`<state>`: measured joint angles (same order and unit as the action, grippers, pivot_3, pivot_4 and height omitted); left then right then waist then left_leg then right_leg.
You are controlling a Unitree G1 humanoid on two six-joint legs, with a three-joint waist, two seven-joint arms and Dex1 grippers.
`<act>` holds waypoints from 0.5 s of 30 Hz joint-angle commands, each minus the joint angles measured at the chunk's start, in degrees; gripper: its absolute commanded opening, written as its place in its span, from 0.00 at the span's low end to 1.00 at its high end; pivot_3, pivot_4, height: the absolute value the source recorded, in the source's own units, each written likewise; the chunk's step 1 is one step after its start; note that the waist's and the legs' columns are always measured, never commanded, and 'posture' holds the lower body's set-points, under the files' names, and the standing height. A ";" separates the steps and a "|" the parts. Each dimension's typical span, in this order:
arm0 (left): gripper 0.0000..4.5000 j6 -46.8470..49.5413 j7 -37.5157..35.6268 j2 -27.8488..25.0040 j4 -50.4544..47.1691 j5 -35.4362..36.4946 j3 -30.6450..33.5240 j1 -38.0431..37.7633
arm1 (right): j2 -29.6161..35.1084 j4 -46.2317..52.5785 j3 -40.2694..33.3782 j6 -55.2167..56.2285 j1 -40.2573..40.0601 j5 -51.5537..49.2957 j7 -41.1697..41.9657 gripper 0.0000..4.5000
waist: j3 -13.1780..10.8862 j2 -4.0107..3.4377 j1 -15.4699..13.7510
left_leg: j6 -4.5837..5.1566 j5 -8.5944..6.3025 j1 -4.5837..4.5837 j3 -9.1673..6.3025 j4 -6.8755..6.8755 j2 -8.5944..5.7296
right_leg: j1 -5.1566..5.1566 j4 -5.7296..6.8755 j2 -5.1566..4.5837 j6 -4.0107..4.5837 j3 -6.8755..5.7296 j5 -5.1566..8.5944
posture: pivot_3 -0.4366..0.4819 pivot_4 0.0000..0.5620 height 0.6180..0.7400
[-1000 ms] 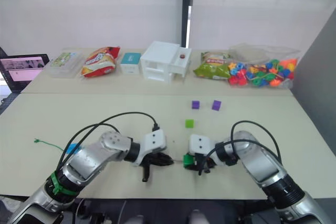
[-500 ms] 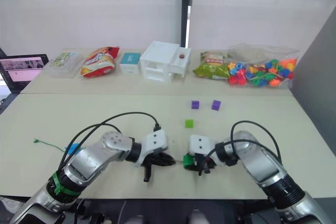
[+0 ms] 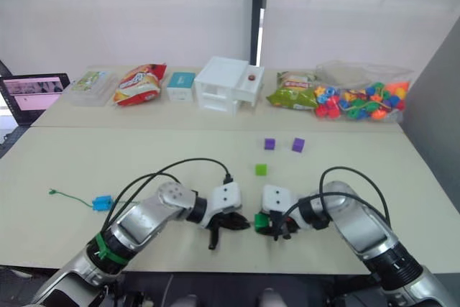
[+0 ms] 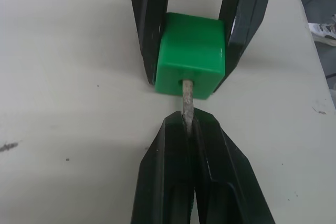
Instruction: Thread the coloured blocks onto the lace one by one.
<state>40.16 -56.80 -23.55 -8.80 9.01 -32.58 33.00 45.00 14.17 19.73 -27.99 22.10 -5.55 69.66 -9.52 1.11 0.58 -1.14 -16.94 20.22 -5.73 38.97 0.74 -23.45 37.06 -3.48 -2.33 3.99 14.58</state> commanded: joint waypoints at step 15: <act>0.43 -1.50 -2.73 -3.69 -2.77 1.33 4.86 1.44 | -0.33 0.83 0.93 -0.55 -1.02 0.55 -1.63 0.27 | 0.00 0.00 0.38 | 0.00 0.00 -0.05 -0.04 -0.01 0.02 | 0.02 0.02 0.03 0.00 -0.02 0.00 | 0.48 0.27 1.00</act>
<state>39.75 -58.73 -26.06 -9.00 9.24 -30.62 33.56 44.45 14.61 19.95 -28.05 21.80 -5.57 68.47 -9.52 1.11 0.96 -1.14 -16.94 20.17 -5.77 38.96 0.77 -23.43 37.08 -3.44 -2.34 3.97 14.58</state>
